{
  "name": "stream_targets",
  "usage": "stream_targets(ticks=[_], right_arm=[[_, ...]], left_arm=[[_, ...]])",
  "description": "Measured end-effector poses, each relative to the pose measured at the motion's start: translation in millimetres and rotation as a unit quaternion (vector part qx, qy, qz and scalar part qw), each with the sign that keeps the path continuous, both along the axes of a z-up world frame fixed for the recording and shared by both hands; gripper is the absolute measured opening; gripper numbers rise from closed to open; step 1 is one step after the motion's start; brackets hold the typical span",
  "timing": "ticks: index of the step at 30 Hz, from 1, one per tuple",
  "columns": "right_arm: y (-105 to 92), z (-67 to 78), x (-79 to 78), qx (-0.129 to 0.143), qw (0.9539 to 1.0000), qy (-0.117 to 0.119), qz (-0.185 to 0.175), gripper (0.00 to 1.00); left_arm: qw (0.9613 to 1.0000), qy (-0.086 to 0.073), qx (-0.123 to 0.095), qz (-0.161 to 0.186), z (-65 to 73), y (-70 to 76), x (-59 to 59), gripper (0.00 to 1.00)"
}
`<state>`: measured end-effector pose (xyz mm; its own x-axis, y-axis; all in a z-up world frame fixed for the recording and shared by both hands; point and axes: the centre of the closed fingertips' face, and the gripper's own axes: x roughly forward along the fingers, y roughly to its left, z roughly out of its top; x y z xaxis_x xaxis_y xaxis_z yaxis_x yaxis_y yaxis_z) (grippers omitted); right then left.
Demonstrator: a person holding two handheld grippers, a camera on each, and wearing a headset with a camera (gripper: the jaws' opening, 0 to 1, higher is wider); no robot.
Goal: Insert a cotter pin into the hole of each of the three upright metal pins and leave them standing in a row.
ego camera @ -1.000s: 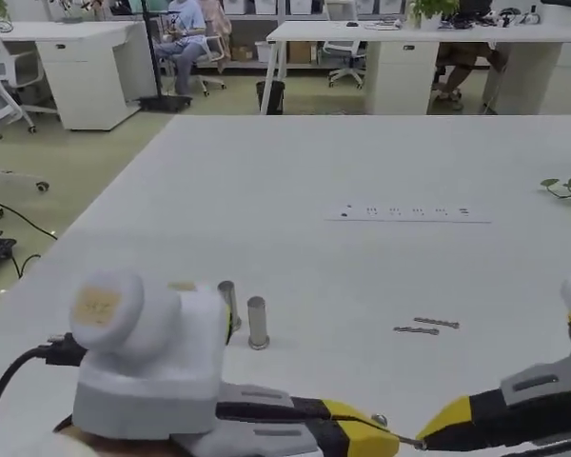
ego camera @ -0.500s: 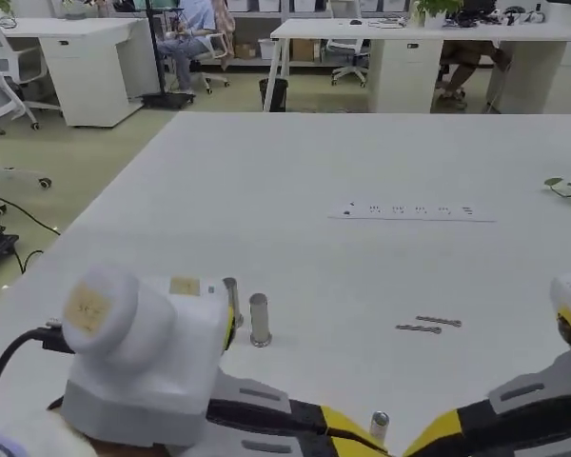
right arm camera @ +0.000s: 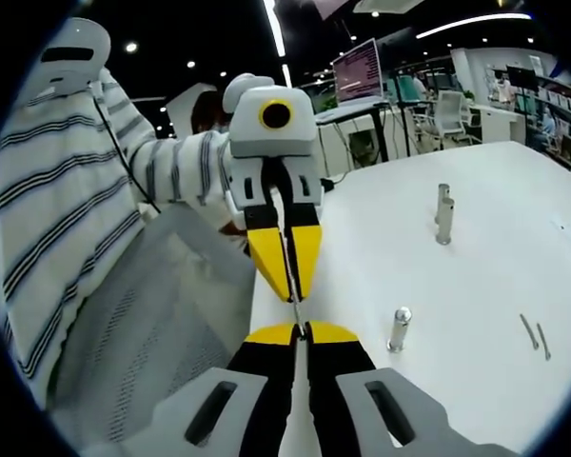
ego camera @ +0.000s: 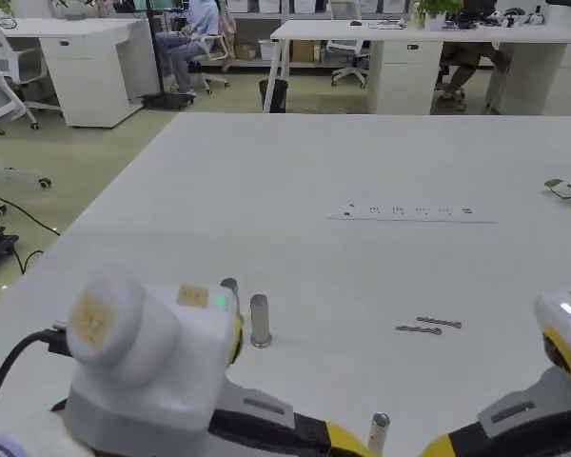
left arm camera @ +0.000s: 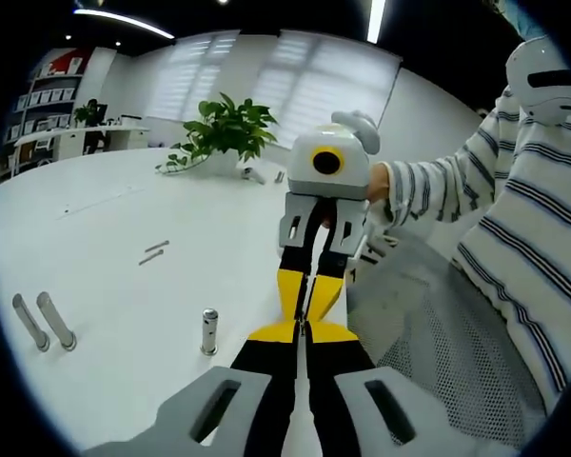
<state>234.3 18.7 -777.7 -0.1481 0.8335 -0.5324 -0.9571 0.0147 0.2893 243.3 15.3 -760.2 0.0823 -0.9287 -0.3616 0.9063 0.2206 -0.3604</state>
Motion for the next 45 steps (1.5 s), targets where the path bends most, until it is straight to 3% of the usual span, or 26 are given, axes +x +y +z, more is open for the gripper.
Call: stream_targets(ticks=[7, 10, 12, 20, 29, 32, 34, 39, 43, 45], right_arm=[[-2.5, 1.4, -1.8, -0.007, 0.9999, -0.005, 0.012, 0.04], [-2.5, 3.0, -2.7, -0.006, 0.9998, -0.008, 0.016, 0.04], [-2.2, 4.8, -2.5, -0.004, 0.9998, -0.008, 0.015, 0.04], [-2.9, 5.7, -2.2, -0.013, 0.9995, -0.018, 0.021, 0.04], [-8.0, 7.8, 8.0, -0.017, 0.9992, -0.036, 0.007, 0.04], [-13.2, 7.1, 10.6, -0.021, 0.9990, -0.040, 0.003, 0.04], [-17.0, 5.8, 14.5, -0.023, 0.9988, -0.043, -0.006, 0.04], [-26.7, 2.4, 25.7, -0.030, 0.9981, -0.047, -0.028, 0.04], [-34.0, -2.5, 35.9, -0.038, 0.9971, -0.051, -0.042, 0.03], [-36.4, -4.8, 41.0, -0.041, 0.9966, -0.051, -0.050, 0.03]], left_arm=[[0.9999, 0.000, 0.010, -0.005, -4.5, 1.3, -3.3, 0.00], [0.9997, -0.008, 0.020, -0.007, -7.6, 3.1, -3.2, 0.01], [0.9989, -0.025, 0.037, -0.013, -13.0, 4.8, -3.8, 0.00], [0.9990, -0.027, 0.034, -0.011, -11.7, 3.6, -4.8, 0.00], [0.9982, -0.050, 0.031, 0.007, -10.5, -1.3, 6.1, 0.01], [0.9966, -0.072, 0.038, 0.015, -14.4, -2.9, 12.5, 0.10], [0.9962, -0.075, 0.037, 0.023, -16.0, -3.9, 16.3, 0.17], [0.9947, -0.087, 0.037, 0.040, -19.3, -10.8, 22.9, 0.19], [0.9889, -0.116, 0.053, 0.075, -23.9, -12.0, 37.9, 0.27], [0.9874, -0.122, 0.054, 0.085, -24.4, -13.1, 42.0, 0.28]])
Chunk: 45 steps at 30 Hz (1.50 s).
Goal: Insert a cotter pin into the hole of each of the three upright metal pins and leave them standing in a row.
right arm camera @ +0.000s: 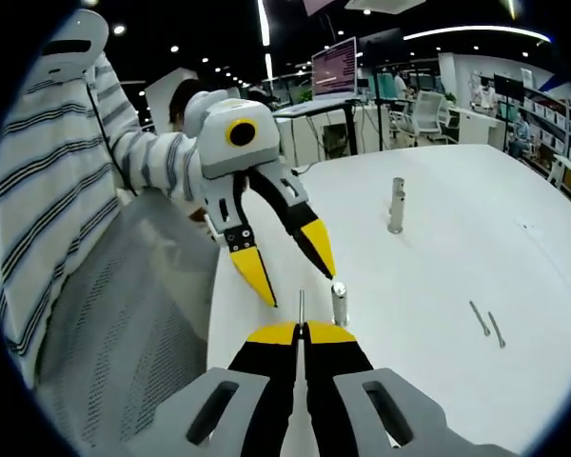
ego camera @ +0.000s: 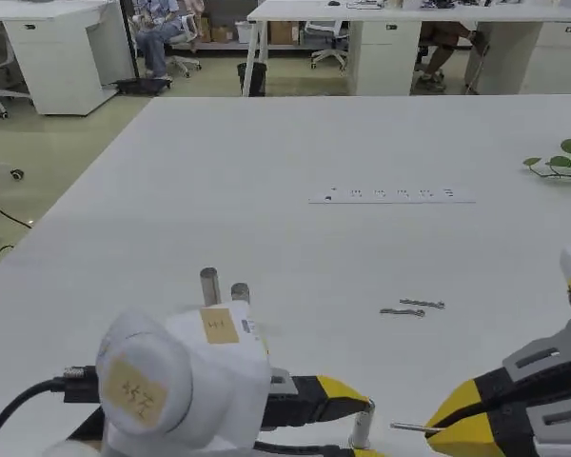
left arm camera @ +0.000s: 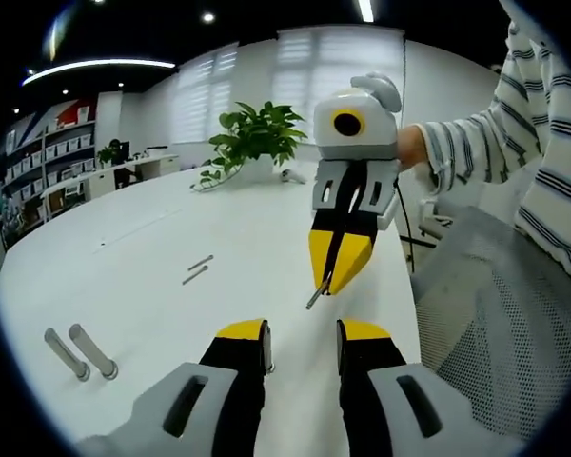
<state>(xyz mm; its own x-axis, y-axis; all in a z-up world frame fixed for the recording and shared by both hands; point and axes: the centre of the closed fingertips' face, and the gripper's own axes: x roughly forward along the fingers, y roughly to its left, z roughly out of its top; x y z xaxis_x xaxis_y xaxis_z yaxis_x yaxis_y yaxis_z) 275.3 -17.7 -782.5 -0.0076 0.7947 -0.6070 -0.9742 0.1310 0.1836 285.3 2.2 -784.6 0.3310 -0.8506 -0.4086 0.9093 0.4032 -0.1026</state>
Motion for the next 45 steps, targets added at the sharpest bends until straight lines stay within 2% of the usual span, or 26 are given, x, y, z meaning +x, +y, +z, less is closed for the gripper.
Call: stream_targets(ticks=[3, 9, 11, 13, 23, 32, 37, 45], right_arm=[[-1.8, -2.8, 5.7, -0.004, 1.0000, -0.003, -0.005, 0.03], [-1.8, -10.0, 17.5, -0.010, 0.9999, -0.007, -0.009, 0.03], [-2.1, -12.7, 19.8, -0.013, 0.9998, -0.008, -0.009, 0.03], [-2.4, -15.9, 22.3, -0.017, 0.9998, -0.007, -0.007, 0.03], [-1.4, -31.3, 28.3, -0.037, 0.9993, 0.006, 0.004, 0.03], [5.6, -31.7, 28.6, -0.040, 0.9990, 0.006, 0.018, 0.03], [5.8, -32.0, 28.9, -0.043, 0.9987, 0.007, 0.025, 0.03], [5.7, -32.9, 25.4, -0.046, 0.9982, 0.016, 0.034, 0.03]], left_arm=[[0.9998, -0.010, 0.008, 0.017, -2.2, 0.4, 6.9, 0.31], [0.9987, -0.005, 0.017, 0.047, -11.5, 4.9, 20.0, 0.31], [0.9989, 0.012, 0.014, 0.043, -15.6, 3.5, 18.0, 0.30], [0.9990, 0.009, 0.019, 0.040, -19.2, 2.4, 18.6, 0.30], [0.9985, 0.022, 0.035, 0.036, -37.4, 0.0, 22.1, 0.25], [0.9981, 0.028, 0.043, 0.033, -47.1, 1.1, 25.8, 0.19], [0.9983, 0.033, 0.038, 0.028, -48.6, -0.2, 27.0, 0.12], [0.9985, 0.030, 0.039, 0.025, -49.5, 0.6, 28.1, 0.08]])
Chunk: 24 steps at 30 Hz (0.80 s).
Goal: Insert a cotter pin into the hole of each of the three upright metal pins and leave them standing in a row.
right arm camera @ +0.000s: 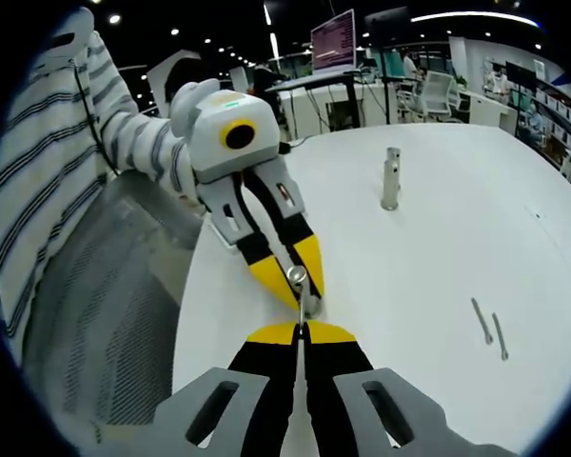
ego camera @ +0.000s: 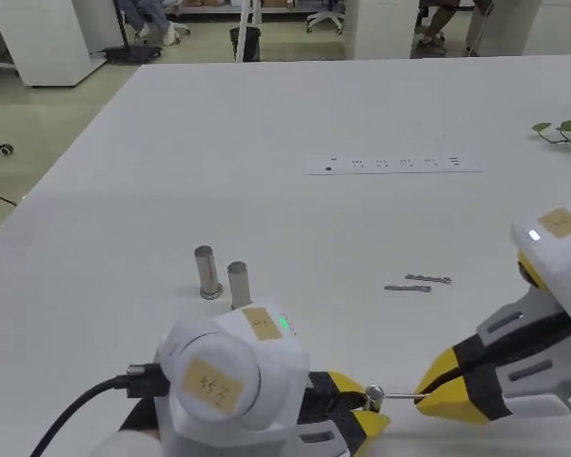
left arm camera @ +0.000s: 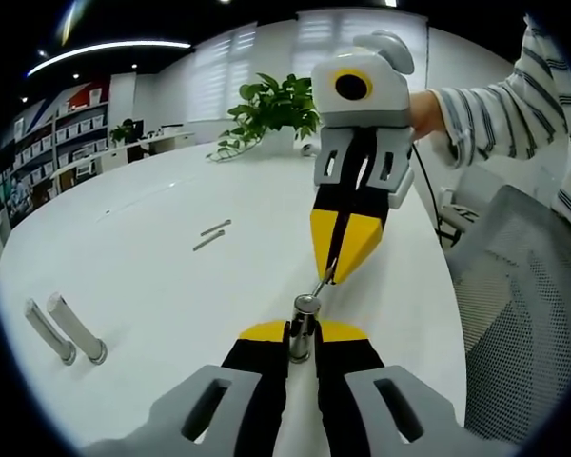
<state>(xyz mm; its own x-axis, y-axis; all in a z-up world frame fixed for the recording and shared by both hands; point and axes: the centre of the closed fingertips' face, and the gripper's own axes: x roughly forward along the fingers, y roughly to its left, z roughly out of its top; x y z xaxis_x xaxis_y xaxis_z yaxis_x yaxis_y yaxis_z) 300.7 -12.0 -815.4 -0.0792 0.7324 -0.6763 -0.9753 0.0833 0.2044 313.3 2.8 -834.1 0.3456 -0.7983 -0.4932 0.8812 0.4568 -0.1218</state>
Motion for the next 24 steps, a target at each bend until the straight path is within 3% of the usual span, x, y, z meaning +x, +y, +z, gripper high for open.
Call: stream_targets(ticks=[5, 24], right_arm=[[0.6, 1.0, -1.7, 0.001, 1.0000, 0.000, 0.002, 0.03], [9.6, 1.3, 0.2, 0.005, 0.9995, 0.021, -0.022, 0.04]], left_arm=[[1.0000, 0.005, -0.006, 0.001, -0.3, 1.0, -0.9, 0.08], [1.0000, -0.006, -0.001, 0.000, -0.4, 0.6, -0.7, 0.07]])
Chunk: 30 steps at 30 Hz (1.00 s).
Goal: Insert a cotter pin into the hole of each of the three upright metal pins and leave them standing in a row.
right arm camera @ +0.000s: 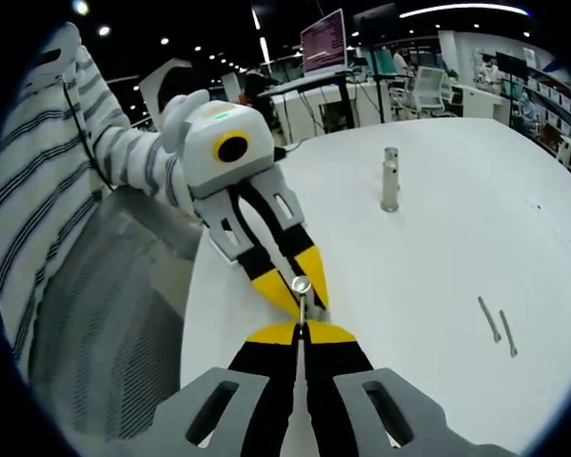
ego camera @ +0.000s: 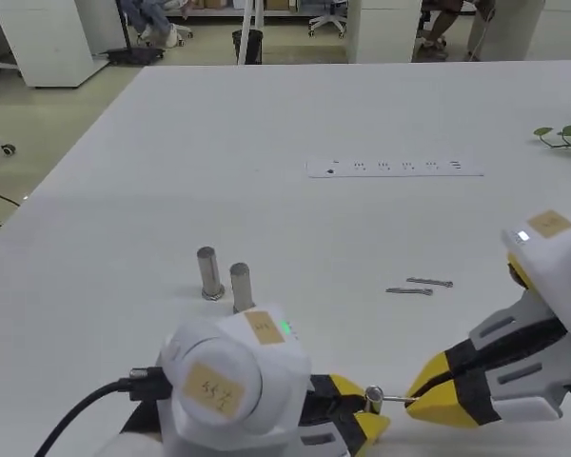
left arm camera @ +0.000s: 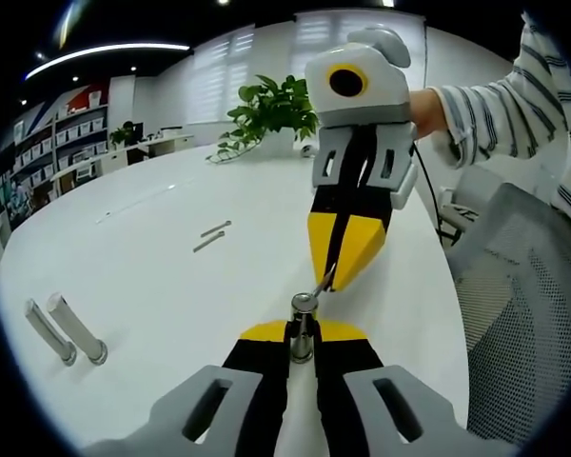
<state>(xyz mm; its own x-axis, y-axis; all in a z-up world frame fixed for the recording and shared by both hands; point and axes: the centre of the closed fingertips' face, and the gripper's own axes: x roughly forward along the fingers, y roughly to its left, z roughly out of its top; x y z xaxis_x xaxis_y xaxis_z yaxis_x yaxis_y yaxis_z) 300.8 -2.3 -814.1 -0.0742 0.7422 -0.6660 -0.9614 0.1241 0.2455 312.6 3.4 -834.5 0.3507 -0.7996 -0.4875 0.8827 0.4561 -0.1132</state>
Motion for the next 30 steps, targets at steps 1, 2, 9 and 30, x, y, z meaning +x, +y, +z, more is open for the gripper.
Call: stream_targets(ticks=[1, 2, 9, 30], right_arm=[[0.6, -0.3, -0.1, -0.001, 1.0000, -0.001, 0.001, 0.04], [0.9, -0.7, -0.2, -0.002, 1.0000, -0.002, 0.002, 0.04], [5.7, -2.5, -1.2, -0.004, 1.0000, -0.004, 0.005, 0.04], [-5.8, 1.4, 1.5, -0.006, 0.9997, -0.023, -0.002, 0.10]], left_arm=[[1.0000, -0.001, 0.001, -0.001, -0.1, -0.1, -0.1, 0.07], [1.0000, -0.001, 0.001, -0.002, -0.2, -0.2, -0.3, 0.07], [1.0000, -0.003, 0.001, -0.004, -0.4, -1.9, -0.9, 0.07], [0.9999, -0.012, 0.001, -0.001, -1.0, -1.6, -2.3, 0.08]])
